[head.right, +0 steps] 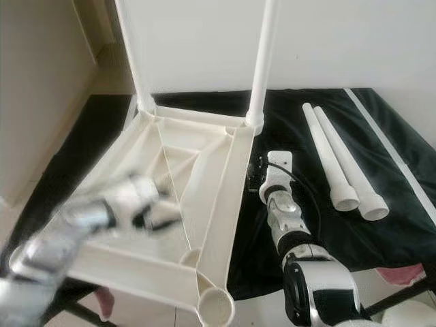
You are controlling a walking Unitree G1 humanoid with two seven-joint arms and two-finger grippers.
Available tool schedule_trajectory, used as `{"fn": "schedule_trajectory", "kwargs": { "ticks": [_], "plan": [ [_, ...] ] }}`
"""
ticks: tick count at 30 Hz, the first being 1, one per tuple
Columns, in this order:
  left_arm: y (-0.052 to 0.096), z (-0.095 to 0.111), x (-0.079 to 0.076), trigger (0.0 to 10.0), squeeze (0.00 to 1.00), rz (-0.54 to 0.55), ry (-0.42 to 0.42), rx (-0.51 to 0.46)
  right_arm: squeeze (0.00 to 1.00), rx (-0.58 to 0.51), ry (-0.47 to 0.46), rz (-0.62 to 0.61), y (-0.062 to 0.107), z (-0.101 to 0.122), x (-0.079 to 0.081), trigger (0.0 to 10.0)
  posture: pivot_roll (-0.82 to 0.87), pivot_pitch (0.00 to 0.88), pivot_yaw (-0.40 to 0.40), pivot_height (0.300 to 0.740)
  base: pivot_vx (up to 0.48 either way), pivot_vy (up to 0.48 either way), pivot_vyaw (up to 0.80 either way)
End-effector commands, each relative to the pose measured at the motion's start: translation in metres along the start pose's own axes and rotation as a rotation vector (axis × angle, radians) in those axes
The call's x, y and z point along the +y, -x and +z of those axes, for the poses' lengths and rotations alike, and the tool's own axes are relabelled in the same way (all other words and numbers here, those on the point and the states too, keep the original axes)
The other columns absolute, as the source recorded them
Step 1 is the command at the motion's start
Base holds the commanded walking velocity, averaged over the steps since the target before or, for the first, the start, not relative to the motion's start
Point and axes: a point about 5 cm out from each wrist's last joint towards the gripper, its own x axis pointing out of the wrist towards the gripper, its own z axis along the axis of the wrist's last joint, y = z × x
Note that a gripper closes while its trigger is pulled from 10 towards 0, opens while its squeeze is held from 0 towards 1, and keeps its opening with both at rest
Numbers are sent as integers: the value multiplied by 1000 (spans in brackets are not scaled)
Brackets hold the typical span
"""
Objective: Building children table
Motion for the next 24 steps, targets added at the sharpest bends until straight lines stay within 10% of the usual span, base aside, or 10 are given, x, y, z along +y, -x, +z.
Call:
{"fn": "schedule_trajectory", "kwargs": {
  "ticks": [1, 11, 24],
  "plan": [
    [7, -3, -1, 10000, 0, 42, 51, -30, 0, -57, -17, -60, 4, 3, -15, 10000, 30, 0, 10, 740, 0, 0, 0],
    [18, -8, -20, 10000, 0, -85, 106, -55, 0, -167, 22, -2, 20, 5, -18, 10000, 26, 0, 6, 740, 0, 0, 0],
    [35, -48, -57, 10000, 0, -270, 115, 181, 0, -172, 62, 5, 43, -3, -41, 10000, 33, 0, -4, 740, 0, 0, 0]
  ]
}}
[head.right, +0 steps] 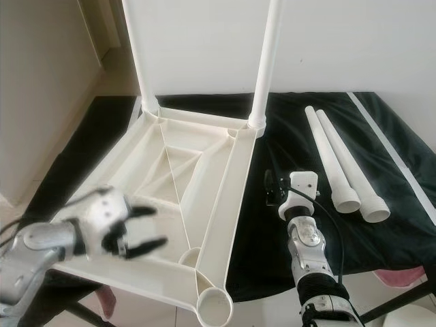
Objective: Building children table
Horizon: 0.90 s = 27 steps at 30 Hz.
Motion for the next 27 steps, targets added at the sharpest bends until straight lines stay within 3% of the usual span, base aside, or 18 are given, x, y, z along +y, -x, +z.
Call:
{"fn": "schedule_trajectory", "kwargs": {
  "ticks": [1, 9, 17, 21, 27],
  "plan": [
    [1, -1, -2, 10000, 0, -19, -7, 16, 0, 8, -8, -15, 2, 0, -4, 10000, 32, 0, -3, 740, 0, 0, 0],
    [9, -6, -10, 10000, 0, -54, 33, 34, 0, 18, -8, -16, 4, 2, -6, 10000, 36, 0, -8, 740, 0, 0, 0],
    [15, -10, -16, 10000, 0, -66, 75, 32, 0, 30, -22, 7, 2, 2, 3, 10000, 47, 0, -17, 740, 0, 0, 0],
    [18, -19, -18, 10000, 0, -59, 89, 87, 0, 37, -24, 15, 0, 2, 6, 10000, 51, 0, -22, 740, 0, 0, 0],
    [13, -28, -8, 10000, 0, 51, 134, 134, 0, 40, -22, 13, -2, 5, 6, 10000, 50, 0, -25, 740, 0, 0, 0]
  ]
}}
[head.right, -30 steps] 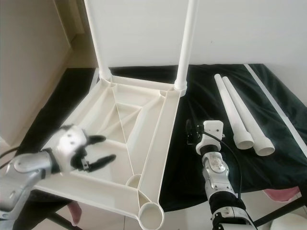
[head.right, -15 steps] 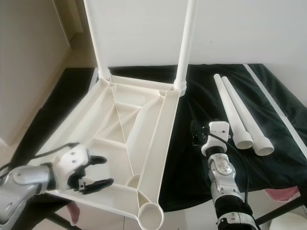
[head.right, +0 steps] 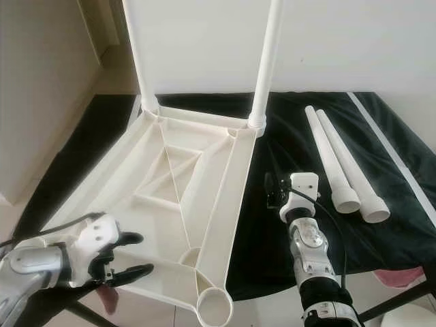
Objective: Building children table
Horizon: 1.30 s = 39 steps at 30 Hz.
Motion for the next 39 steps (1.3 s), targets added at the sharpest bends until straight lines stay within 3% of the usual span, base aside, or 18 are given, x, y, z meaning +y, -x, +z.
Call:
{"fn": "schedule_trajectory", "kwargs": {
  "ticks": [1, 5, 6, 9, 15, 16, 20, 21, 28, 32, 34, 35, 37, 39],
  "plan": [
    [-3, -7, 6, 10000, 0, 85, 26, 49, 0, -1, -5, -4, -2, 3, 0, 10000, 48, 0, -27, 740, 0, 0, 0],
    [-5, -11, 12, 10000, 0, 147, 50, 69, 0, 1, -5, -5, -2, 3, 0, 10000, 47, 0, -27, 740, 0, 0, 0],
    [-8, -14, 25, 10000, 0, 261, 105, 85, 0, 4, -5, -9, -2, 3, 0, 10000, 45, 0, -28, 740, 0, 0, 0],
    [-9, -16, 33, 10000, 0, 338, 156, 97, 0, 5, -6, -12, -3, 4, 0, 10000, 44, 0, -29, 740, 0, 0, 0],
    [-12, -17, 42, 10000, 0, 424, 190, 107, 0, 6, -7, -15, -4, 5, 0, 10000, 45, 0, -27, 740, 0, 0, 0],
    [-13, -16, 53, 10000, 0, 534, 248, 97, 0, 7, -8, -20, -4, 5, 0, 10000, 46, 0, -25, 740, 0, 0, 0],
    [-14, -16, 58, 10000, 0, 587, 270, 97, 0, 7, -9, -22, -4, 5, 1, 10000, 46, 0, -24, 740, 0, 0, 0],
    [-14, -16, 65, 10000, 0, 672, 293, 97, 0, 7, -13, -27, -5, 6, 1, 10000, 46, 0, -21, 740, 0, 0, 0],
    [-16, -12, 75, 10000, 0, 845, 325, 87, 0, 7, -21, -37, -5, 6, 4, 10000, 45, 2, -13, 740, 0, 0, 0],
    [-28, -5, 69, 10000, 0, 827, 341, 65, 0, 6, -22, -45, -5, 6, 4, 10000, 41, 3, -5, 740, 0, 0, 0],
    [-42, 3, 59, 10000, 0, 766, 337, 43, 0, 2, -20, -55, -6, 7, 4, 10000, 41, 3, -3, 740, 0, 0, 0],
    [-42, 3, 59, 10000, 0, 766, 337, 43, 0, 2, -20, -55, -6, 7, 4, 10000, 41, 3, -3, 740, 0, 0, 0],
    [-60, 16, 46, 10000, 0, 669, 305, 8, 0, -2, -13, -67, -7, 8, 3, 10000, 39, 1, 1, 740, 0, 0, 0],
    [-65, 20, 41, 10000, 0, 640, 291, -5, 0, -4, -11, -71, -7, 8, 3, 10000, 38, 0, 1, 740, 0, 0, 0]
  ]
}}
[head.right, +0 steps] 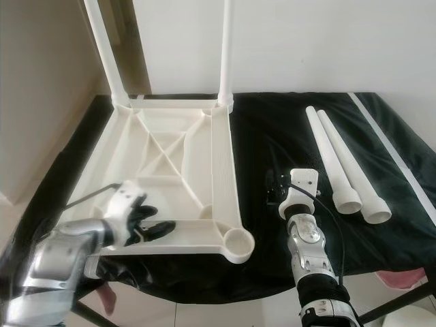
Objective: Building children table
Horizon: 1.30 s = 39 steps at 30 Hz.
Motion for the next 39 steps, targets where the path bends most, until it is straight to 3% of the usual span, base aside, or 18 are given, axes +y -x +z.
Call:
{"fn": "schedule_trajectory", "kwargs": {
  "ticks": [1, 2, 4, 5, 7, 15, 21, 26, 39],
  "plan": [
    [1, -8, 3, 10000, 0, 99, -4, 31, 0, -5, 6, -25, -1, 1, -4, 10000, 36, 1, 4, 740, 0, 0, 0],
    [1, -8, 3, 10000, 0, 99, -4, 31, 0, -5, 6, -25, -1, 1, -4, 10000, 36, 1, 4, 740, 0, 0, 0],
    [-3, 4, -27, 10000, 0, -94, -44, -47, 0, -17, 22, -50, -2, 5, -8, 10000, 30, 1, 7, 740, 0, 0, 0],
    [-3, 4, -27, 10000, 0, -94, -44, -47, 0, -17, 22, -50, -2, 5, -8, 10000, 30, 1, 7, 740, 0, 0, 0],
    [-4, 10, -41, 10000, 0, -191, -53, -91, 0, -21, 29, -66, -3, 6, -10, 10000, 24, 1, 11, 740, 0, 0, 0],
    [-4, 20, -48, 10000, 0, -227, -91, -145, 0, -25, 39, -98, 0, 6, -16, 10000, 15, 0, 20, 740, 0, 0, 0],
    [3, 35, -53, 10000, 0, -300, -91, -249, 0, -22, 62, -220, 1, 8, -30, 10000, 7, 2, 31, 740, 0, 0, 0],
    [5, 51, -55, 10000, 0, -337, -61, -301, 0, -13, 87, -373, 2, 16, -53, 10000, -4, 12, 41, 740, 0, 0, 0],
    [-1, 76, -57, 10000, 0, -352, 29, -391, 0, -40, 126, -483, 17, 40, -77, 10000, -58, 59, 80, 740, 0, 0, 0]
  ]
}}
